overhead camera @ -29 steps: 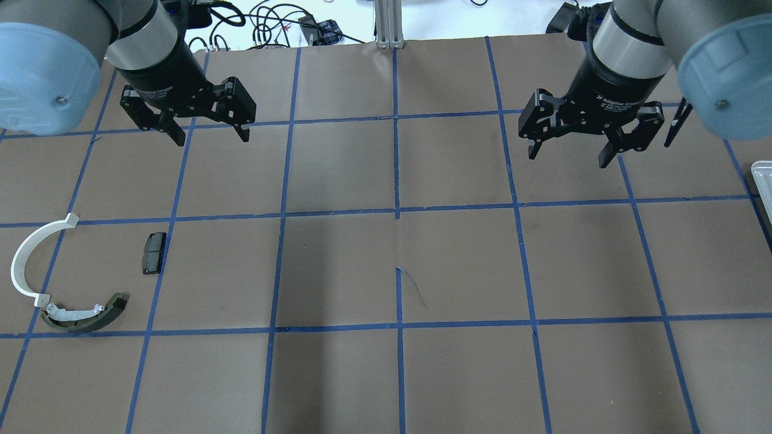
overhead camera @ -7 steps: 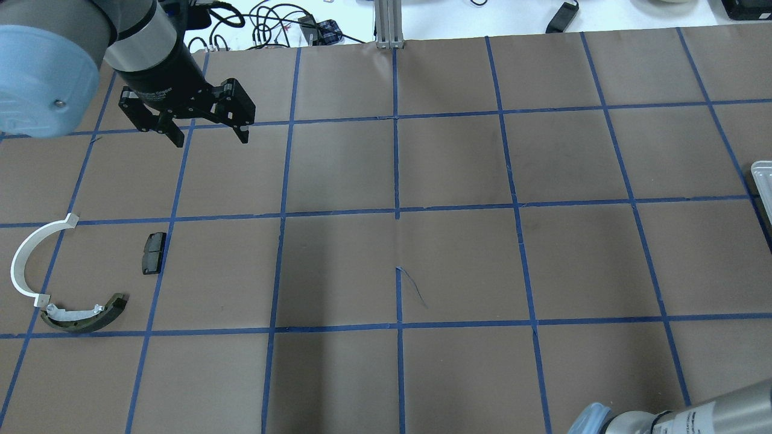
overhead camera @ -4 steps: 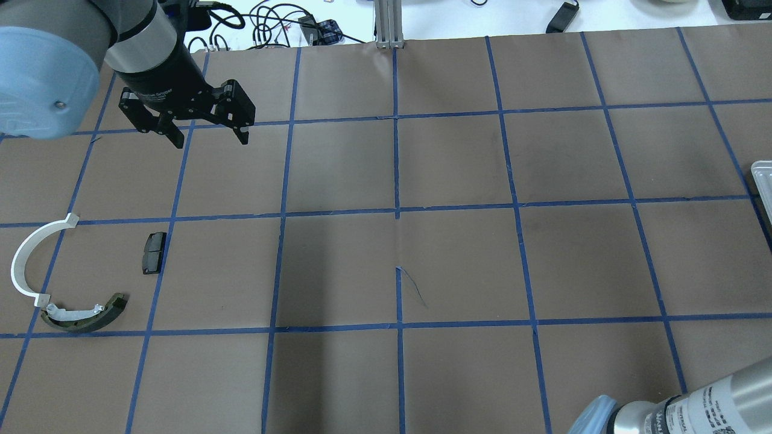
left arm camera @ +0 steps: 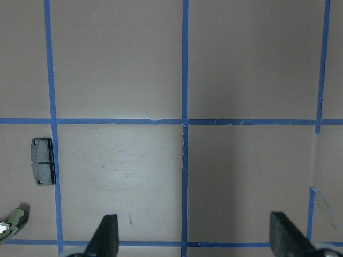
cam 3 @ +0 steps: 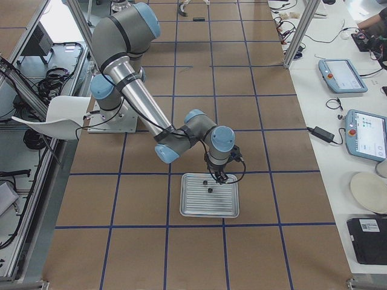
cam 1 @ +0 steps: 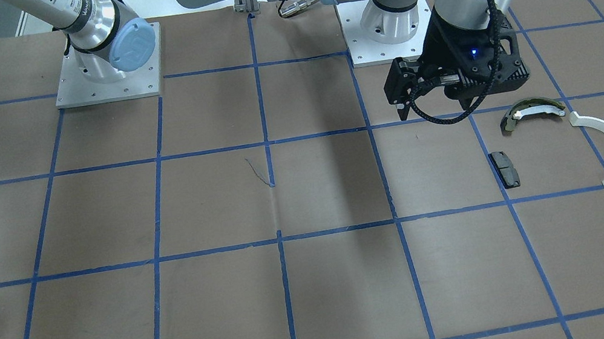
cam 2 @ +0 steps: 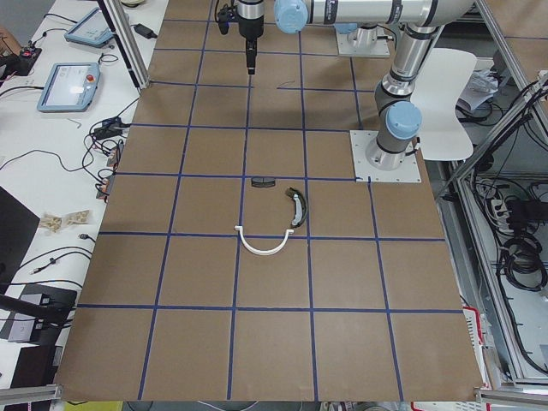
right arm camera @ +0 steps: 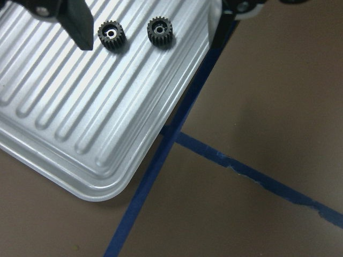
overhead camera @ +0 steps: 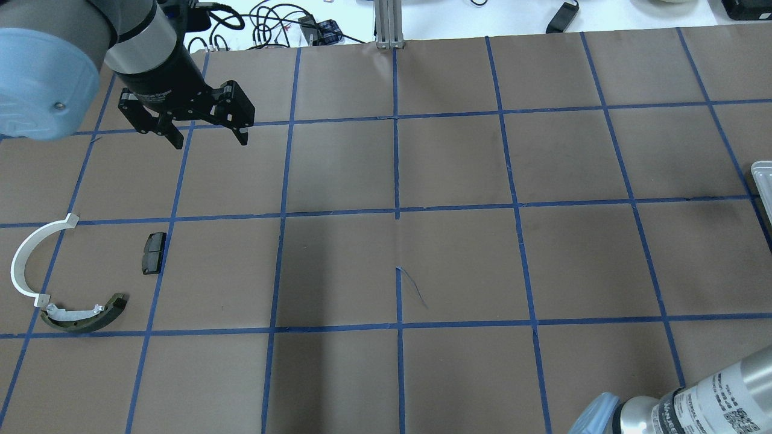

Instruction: Place bearing gear from tray to pile

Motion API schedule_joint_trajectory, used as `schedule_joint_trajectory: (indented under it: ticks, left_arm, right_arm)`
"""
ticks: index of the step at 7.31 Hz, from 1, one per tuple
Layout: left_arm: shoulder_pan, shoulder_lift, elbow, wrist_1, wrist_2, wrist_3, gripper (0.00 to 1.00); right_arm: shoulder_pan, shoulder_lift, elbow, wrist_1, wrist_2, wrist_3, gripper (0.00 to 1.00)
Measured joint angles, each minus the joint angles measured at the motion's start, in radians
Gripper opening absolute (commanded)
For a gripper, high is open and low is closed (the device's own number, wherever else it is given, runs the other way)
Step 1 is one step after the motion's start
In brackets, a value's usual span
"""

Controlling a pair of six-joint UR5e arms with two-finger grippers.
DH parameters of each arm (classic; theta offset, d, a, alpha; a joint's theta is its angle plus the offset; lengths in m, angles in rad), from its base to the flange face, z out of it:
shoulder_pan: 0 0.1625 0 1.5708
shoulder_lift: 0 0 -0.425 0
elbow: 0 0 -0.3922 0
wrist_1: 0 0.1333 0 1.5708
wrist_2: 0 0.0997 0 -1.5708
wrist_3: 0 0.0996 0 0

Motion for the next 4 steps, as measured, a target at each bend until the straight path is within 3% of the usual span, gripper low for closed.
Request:
schedule_joint_trajectory:
  ticks: [4]
  left_arm:
    - [0.000, 0.001, 0.000, 0.000, 0.000, 0.000, 1.00]
  right_arm:
    - [-0.004, 0.036, 0.008, -0.013, -0.037, -0.025, 0.56]
